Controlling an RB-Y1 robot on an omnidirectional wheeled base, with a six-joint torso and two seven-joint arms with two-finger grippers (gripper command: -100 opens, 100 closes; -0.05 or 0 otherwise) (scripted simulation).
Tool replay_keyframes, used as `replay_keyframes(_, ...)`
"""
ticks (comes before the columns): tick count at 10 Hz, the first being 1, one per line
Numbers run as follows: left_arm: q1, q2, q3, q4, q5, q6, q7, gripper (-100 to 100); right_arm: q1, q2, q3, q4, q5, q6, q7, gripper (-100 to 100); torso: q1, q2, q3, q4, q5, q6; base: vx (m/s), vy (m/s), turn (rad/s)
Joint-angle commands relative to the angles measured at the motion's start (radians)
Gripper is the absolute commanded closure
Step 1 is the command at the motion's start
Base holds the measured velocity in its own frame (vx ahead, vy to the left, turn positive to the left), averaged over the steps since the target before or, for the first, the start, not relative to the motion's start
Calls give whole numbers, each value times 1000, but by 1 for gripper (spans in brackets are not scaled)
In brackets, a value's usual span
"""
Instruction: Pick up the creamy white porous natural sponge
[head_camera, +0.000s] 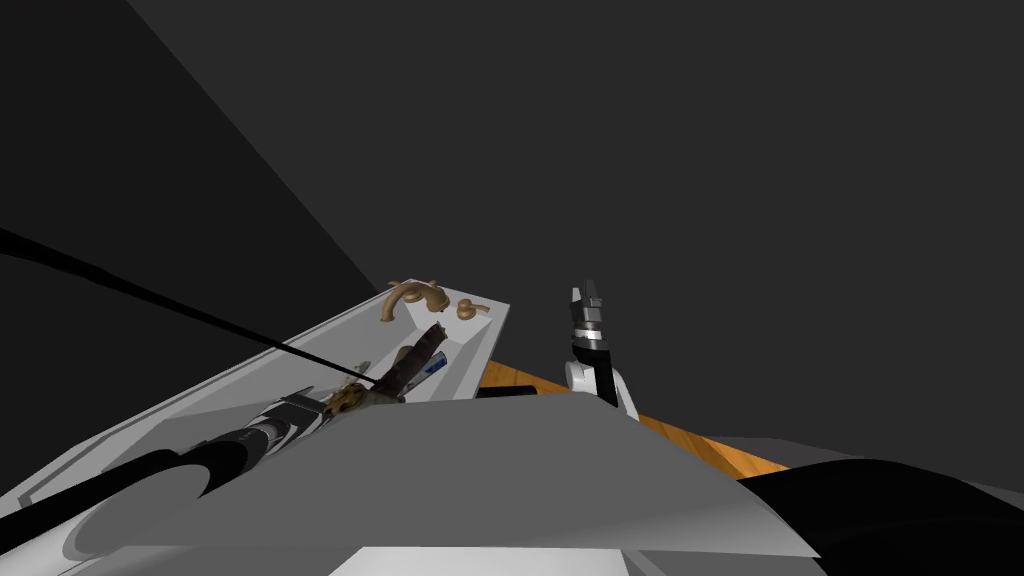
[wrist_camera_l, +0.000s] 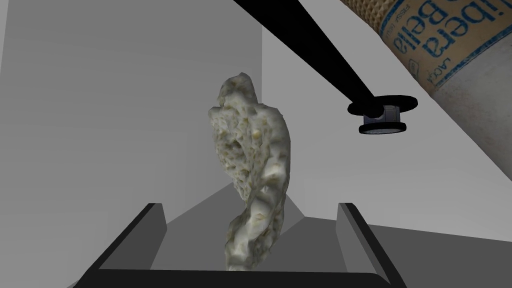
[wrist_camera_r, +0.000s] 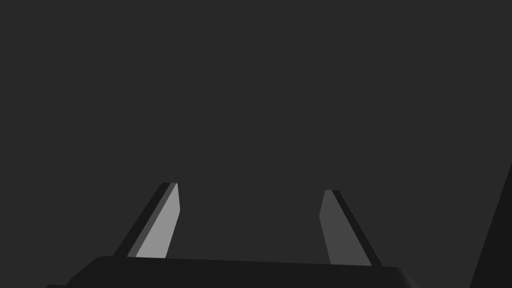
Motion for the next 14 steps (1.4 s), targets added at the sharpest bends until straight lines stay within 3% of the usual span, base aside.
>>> replay_keyframes(1,0,0,1,0,0,1,1,-100,0,0,0,0,0,0,0,0,0,0,0,0,0,0,-12,12,-39)
replay_keyframes(13,0,0,1,0,0,1,2,-100,0,0,0,0,0,0,0,0,-1,0,0,0,0,0,-1,1,-2)
replay_keyframes(14,0,0,1,0,0,1,2,0,0,0,0,0,0,0,0,0,-1,0,0,0,0,0,0,0,0)
